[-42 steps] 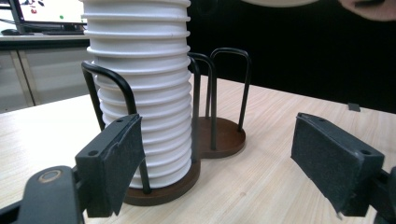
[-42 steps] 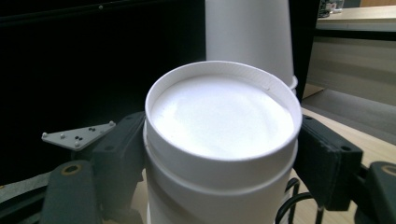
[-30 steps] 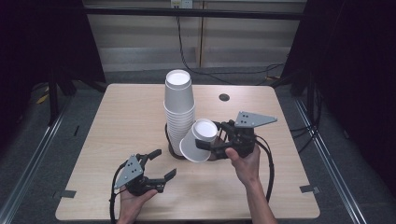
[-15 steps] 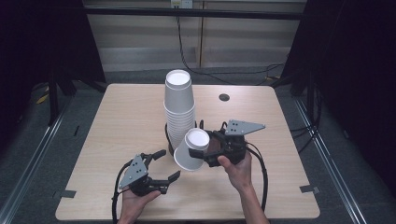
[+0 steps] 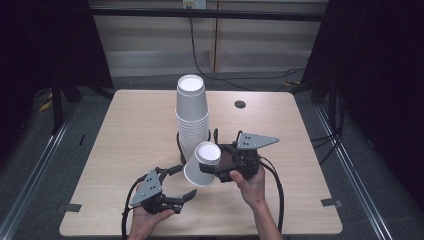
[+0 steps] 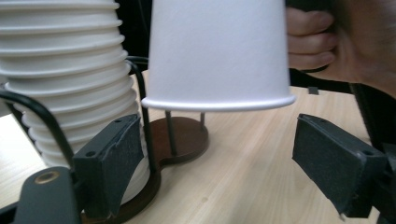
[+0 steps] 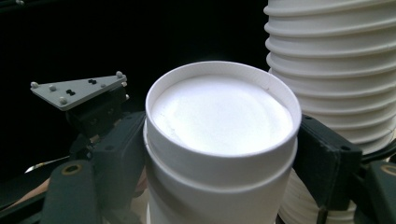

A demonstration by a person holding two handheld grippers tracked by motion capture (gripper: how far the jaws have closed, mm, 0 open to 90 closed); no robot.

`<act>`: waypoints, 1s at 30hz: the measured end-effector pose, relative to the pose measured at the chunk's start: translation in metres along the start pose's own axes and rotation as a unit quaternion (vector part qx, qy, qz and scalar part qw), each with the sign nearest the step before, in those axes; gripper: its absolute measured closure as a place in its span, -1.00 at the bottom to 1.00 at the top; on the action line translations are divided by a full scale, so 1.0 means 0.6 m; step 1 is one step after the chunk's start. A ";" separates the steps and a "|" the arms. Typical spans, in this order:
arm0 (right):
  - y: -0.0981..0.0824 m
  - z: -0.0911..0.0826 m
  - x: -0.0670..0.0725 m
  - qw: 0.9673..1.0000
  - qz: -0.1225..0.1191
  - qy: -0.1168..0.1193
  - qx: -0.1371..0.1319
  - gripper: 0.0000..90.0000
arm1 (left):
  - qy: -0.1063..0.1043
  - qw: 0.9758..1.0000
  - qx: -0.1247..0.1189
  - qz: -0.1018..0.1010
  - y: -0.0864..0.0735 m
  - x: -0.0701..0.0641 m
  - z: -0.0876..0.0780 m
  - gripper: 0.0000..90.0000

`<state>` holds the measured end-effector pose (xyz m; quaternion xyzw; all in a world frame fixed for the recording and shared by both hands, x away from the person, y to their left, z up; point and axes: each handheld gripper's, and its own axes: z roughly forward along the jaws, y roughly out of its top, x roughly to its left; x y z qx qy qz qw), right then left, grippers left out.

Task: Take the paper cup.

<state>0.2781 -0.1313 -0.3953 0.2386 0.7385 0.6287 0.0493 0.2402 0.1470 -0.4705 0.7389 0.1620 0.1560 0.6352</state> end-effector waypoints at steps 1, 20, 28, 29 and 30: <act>-0.001 0.001 0.000 1.000 -0.002 0.000 0.004 -0.47 | 0.001 1.000 -0.001 0.002 0.001 0.000 0.000 -0.65; -0.038 0.028 0.006 0.999 0.008 0.030 0.006 -0.47 | -0.030 0.999 0.003 -0.010 0.006 0.006 0.013 -0.72; -0.039 0.032 0.008 0.999 0.010 0.042 0.006 -0.47 | -0.038 0.999 0.003 -0.019 0.009 0.009 0.025 -0.79; -0.040 0.033 0.009 0.999 0.011 0.042 0.009 -0.47 | -0.040 0.999 0.002 -0.020 0.009 0.009 0.027 -0.79; -0.040 0.034 0.009 0.999 0.009 0.043 0.010 -0.47 | -0.042 0.999 0.005 -0.020 0.009 0.010 0.028 -0.79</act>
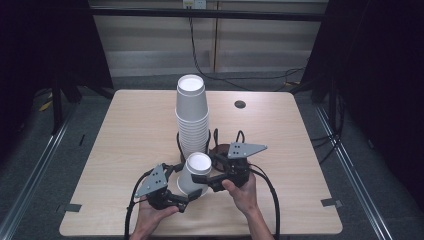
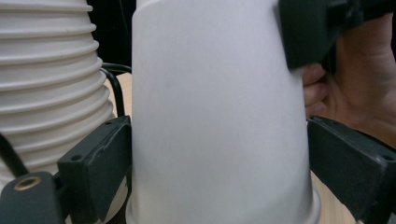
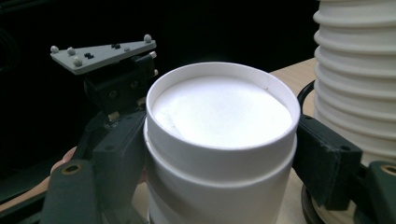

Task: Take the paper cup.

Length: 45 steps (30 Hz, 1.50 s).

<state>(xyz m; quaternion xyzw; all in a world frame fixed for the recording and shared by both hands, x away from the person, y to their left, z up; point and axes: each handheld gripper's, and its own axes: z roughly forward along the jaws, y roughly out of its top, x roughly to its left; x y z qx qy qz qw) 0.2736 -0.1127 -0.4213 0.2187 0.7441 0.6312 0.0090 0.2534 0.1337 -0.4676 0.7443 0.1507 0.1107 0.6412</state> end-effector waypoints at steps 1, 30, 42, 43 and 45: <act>0.000 0.001 0.000 1.000 -0.001 0.002 0.000 -0.47 | 0.002 1.000 -0.004 -0.001 -0.001 0.000 0.002 -0.79; 0.001 0.012 0.001 1.000 -0.004 -0.003 -0.008 -0.71 | -0.024 0.999 0.033 -0.021 -0.004 0.010 -0.001 -0.66; 0.001 -0.002 0.003 1.000 -0.006 -0.001 -0.004 -0.71 | -0.012 0.998 0.063 -0.023 -0.003 0.017 -0.012 -0.66; 0.001 -0.003 0.003 1.000 -0.006 0.001 -0.002 -0.71 | -0.014 0.998 0.064 -0.024 -0.003 0.018 -0.013 -0.66; 0.000 -0.005 0.004 1.000 -0.011 0.002 0.000 -0.71 | -0.011 0.997 0.072 -0.023 -0.002 0.020 -0.016 -0.66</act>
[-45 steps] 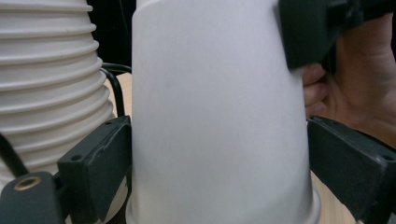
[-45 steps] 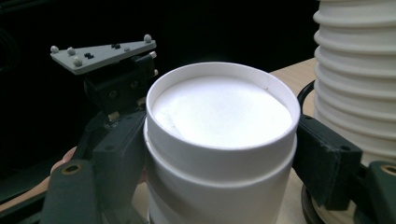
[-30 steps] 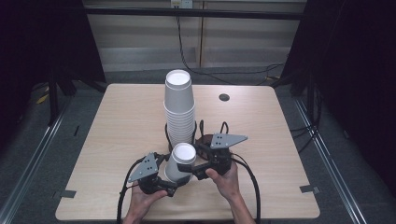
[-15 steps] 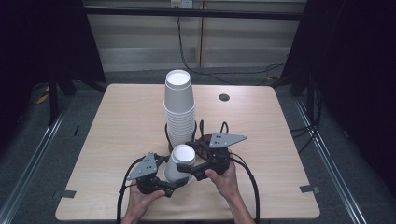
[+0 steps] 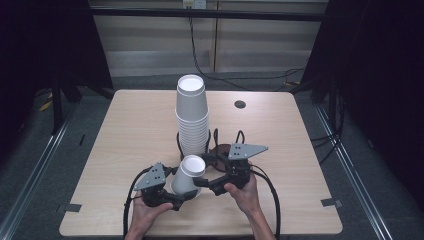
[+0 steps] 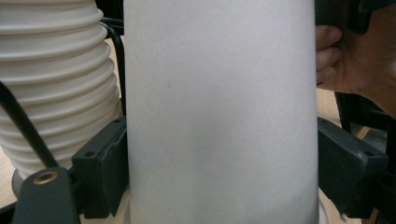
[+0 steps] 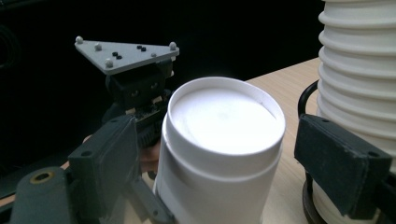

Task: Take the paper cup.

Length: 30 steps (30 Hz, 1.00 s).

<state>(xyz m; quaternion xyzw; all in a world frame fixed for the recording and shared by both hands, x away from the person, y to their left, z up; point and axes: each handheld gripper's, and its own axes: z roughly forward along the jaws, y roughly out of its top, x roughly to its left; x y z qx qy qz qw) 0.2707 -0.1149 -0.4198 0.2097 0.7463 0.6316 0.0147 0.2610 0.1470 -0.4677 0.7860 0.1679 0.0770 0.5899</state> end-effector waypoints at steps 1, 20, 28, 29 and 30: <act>0.000 -0.002 0.001 1.000 -0.001 0.002 0.001 -0.70 | 0.002 1.000 0.003 0.000 0.001 0.000 -0.001 -0.66; -0.007 -0.014 -0.007 0.998 -0.007 0.002 0.057 -0.71 | 0.016 0.997 0.068 0.032 0.013 0.008 -0.018 -0.65; -0.010 -0.020 -0.006 0.997 -0.008 0.001 0.077 -0.69 | 0.016 0.995 0.087 0.043 0.025 0.010 -0.019 -0.65; -0.010 -0.019 -0.005 0.997 -0.010 -0.001 0.082 -0.69 | 0.013 0.995 0.091 0.044 0.026 0.010 -0.019 -0.65; -0.011 -0.018 -0.005 0.996 -0.011 -0.001 0.086 -0.69 | 0.016 0.994 0.095 0.044 0.026 0.010 -0.019 -0.65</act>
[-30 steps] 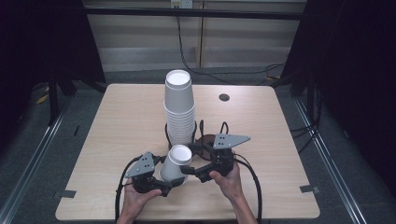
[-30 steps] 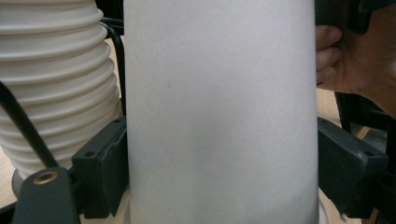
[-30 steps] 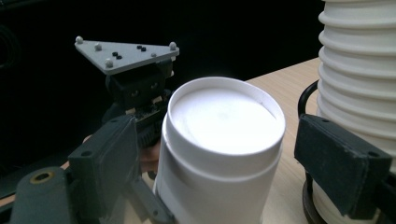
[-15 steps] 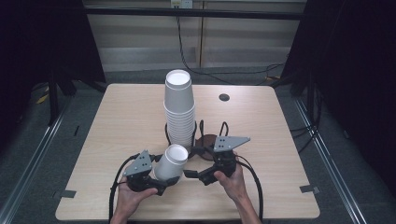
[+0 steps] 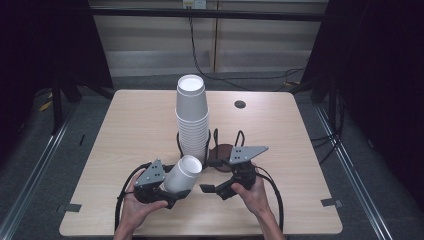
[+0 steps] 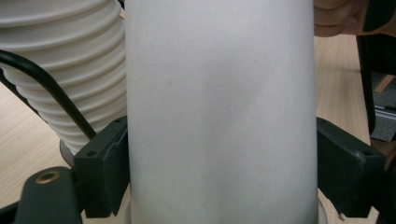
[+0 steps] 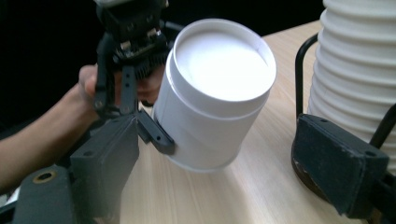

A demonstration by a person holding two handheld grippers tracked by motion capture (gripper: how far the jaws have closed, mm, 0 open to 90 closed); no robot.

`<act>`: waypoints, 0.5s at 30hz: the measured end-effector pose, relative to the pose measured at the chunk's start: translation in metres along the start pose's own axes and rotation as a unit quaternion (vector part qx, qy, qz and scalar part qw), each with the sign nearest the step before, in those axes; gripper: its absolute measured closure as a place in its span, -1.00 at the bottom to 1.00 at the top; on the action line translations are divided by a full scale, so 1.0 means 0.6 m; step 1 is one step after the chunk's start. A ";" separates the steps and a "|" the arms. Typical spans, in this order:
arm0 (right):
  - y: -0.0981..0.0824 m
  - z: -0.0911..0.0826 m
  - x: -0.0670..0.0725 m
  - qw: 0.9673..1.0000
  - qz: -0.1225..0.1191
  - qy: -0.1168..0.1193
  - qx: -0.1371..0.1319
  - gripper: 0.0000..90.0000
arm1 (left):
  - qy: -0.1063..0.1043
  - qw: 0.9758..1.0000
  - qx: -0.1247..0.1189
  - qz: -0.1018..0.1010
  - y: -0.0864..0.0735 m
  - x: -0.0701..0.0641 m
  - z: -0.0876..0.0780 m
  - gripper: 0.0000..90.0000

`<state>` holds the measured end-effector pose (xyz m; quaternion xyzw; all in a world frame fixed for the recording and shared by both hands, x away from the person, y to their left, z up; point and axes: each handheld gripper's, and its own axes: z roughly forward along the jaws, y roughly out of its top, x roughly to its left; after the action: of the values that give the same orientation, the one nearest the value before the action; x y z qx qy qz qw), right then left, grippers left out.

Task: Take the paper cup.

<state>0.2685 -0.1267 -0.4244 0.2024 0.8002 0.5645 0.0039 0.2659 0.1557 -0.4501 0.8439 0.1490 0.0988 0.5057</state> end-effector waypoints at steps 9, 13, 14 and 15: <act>0.002 0.004 -0.003 1.000 -0.005 0.003 0.027 -0.68 | -0.018 0.999 0.044 0.022 0.009 -0.002 0.005 -0.65; 0.008 0.004 -0.002 0.999 -0.010 0.002 0.042 -0.66 | -0.015 0.998 0.060 0.025 0.007 0.003 0.006 -0.65; 0.010 0.004 -0.002 0.999 -0.013 0.003 0.045 -0.66 | -0.018 0.998 0.062 0.026 0.007 0.003 0.006 -0.65; 0.011 0.003 -0.002 0.999 -0.013 0.003 0.050 -0.67 | -0.019 0.998 0.063 0.026 0.007 0.003 0.006 -0.65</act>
<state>0.2724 -0.1235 -0.4192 0.1901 0.8300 0.5244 -0.0010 0.2694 0.1517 -0.4479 0.8793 0.1231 0.0867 0.4518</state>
